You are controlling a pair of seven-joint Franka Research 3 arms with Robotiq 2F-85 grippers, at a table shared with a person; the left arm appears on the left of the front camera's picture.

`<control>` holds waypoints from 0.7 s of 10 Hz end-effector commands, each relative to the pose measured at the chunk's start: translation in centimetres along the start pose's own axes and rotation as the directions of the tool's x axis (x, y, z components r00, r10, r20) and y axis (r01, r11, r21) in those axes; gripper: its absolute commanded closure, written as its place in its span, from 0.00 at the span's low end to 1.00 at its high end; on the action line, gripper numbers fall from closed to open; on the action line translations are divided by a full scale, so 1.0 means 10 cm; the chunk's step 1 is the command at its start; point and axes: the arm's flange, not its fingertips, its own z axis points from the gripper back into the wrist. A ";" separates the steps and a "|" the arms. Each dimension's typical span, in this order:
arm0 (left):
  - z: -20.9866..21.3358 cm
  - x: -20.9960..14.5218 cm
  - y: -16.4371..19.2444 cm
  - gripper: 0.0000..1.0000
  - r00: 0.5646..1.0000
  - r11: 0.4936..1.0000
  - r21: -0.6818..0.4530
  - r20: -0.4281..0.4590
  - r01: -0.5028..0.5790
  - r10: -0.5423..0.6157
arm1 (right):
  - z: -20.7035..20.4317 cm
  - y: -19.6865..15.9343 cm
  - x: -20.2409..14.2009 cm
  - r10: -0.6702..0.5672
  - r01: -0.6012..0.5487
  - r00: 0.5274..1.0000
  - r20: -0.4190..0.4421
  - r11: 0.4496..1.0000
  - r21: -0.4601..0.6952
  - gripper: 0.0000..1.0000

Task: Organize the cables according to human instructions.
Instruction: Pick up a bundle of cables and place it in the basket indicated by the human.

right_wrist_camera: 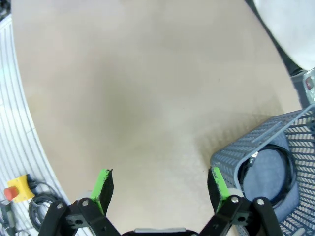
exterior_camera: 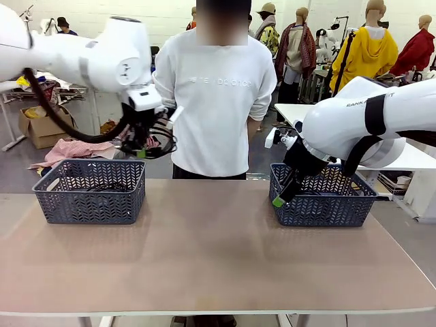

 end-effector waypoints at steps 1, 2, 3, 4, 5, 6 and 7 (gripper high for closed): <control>-0.10 -0.24 -0.36 1.00 0.998 0.997 0.028 0.009 -0.065 0.065 | 0.01 0.00 0.00 -0.007 0.007 1.000 -0.005 1.000 -0.008 0.00; -0.14 -0.37 -0.44 1.00 0.996 0.996 0.032 0.017 -0.083 0.083 | 0.01 0.00 0.00 -0.007 0.007 1.000 -0.005 1.000 -0.008 0.00; -0.19 -0.50 -0.50 1.00 0.994 0.994 0.036 0.018 -0.104 0.103 | 0.01 0.00 0.00 -0.007 0.007 1.000 -0.005 1.000 -0.008 0.00; -0.25 -0.62 -0.53 1.00 0.992 0.991 0.039 0.025 -0.128 0.127 | 0.01 0.00 0.00 -0.007 0.007 1.000 -0.005 1.000 -0.008 0.00; -0.31 -0.73 -0.54 1.00 0.990 0.990 0.035 0.032 -0.137 0.136 | 0.01 0.00 0.00 -0.007 0.007 1.000 -0.005 1.000 -0.008 0.00; -0.37 -0.85 -0.53 1.00 0.988 0.988 0.034 0.037 -0.151 0.149 | 0.01 0.00 0.00 -0.007 0.007 1.000 -0.005 1.000 -0.008 0.00; -0.45 -0.97 -0.49 1.00 0.987 0.986 0.029 0.033 -0.161 0.160 | 0.01 0.00 0.00 -0.007 0.007 1.000 -0.005 1.000 -0.008 0.00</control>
